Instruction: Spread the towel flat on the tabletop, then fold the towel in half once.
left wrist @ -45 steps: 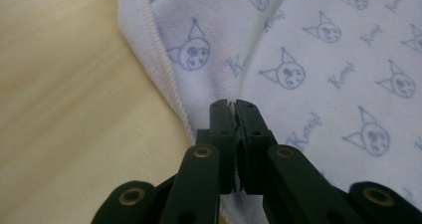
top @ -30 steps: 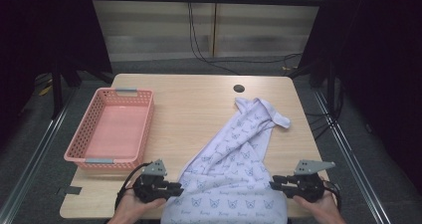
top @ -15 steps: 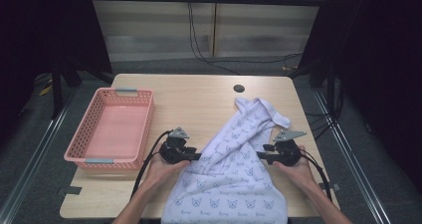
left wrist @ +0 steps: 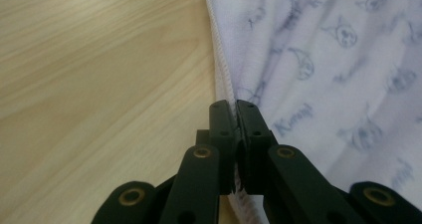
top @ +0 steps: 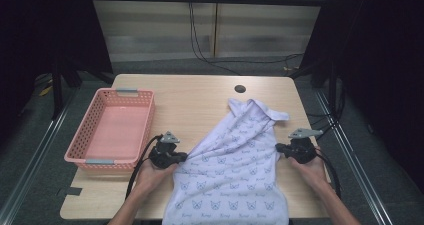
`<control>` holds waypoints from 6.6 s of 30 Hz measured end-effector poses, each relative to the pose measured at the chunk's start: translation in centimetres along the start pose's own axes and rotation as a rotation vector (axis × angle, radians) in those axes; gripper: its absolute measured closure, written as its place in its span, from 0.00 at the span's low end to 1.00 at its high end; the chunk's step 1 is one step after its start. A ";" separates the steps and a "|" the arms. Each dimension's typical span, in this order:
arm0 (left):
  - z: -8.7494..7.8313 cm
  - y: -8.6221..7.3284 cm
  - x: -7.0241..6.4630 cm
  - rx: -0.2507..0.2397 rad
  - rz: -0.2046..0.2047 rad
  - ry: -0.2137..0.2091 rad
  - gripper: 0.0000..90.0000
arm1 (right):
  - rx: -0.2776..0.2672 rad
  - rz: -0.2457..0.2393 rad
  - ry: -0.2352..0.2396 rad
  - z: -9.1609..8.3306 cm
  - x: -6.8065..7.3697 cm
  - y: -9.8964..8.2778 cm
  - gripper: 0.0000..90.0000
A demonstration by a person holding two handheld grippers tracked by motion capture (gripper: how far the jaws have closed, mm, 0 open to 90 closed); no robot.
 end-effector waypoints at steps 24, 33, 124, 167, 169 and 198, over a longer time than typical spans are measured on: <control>-5.0 -2.8 -6.1 -0.048 0.020 -0.101 0.83 | 0.057 -0.038 0.121 -2.8 2.3 -3.2 0.91; -1.3 1.6 -3.0 -0.117 0.027 -0.051 0.74 | -0.025 -0.003 0.152 -2.5 2.3 -1.3 0.73; 1.5 2.0 2.4 -0.080 -0.071 0.078 0.52 | 0.008 0.062 0.057 4.3 -0.2 3.7 0.95; -6.4 9.3 8.3 -0.348 -0.032 0.128 0.97 | -0.246 0.071 0.184 -2.4 0.1 12.1 0.95; -6.8 10.0 8.4 -0.363 -0.031 0.140 0.97 | -0.259 0.056 0.180 -2.9 0.2 13.0 0.95; -8.4 12.1 7.8 -0.396 0.039 0.131 0.97 | -0.323 0.101 0.259 -5.6 0.0 15.9 0.96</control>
Point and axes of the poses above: each handheld gripper's, and its own axes: z roughly forward along the jaws, y roughly out of its top, x roughly to its left, the point moved 1 cm from there along z, roughly forward along the jaws, and after that the axes turned 15 degrees about z, right-handed, at the moved point
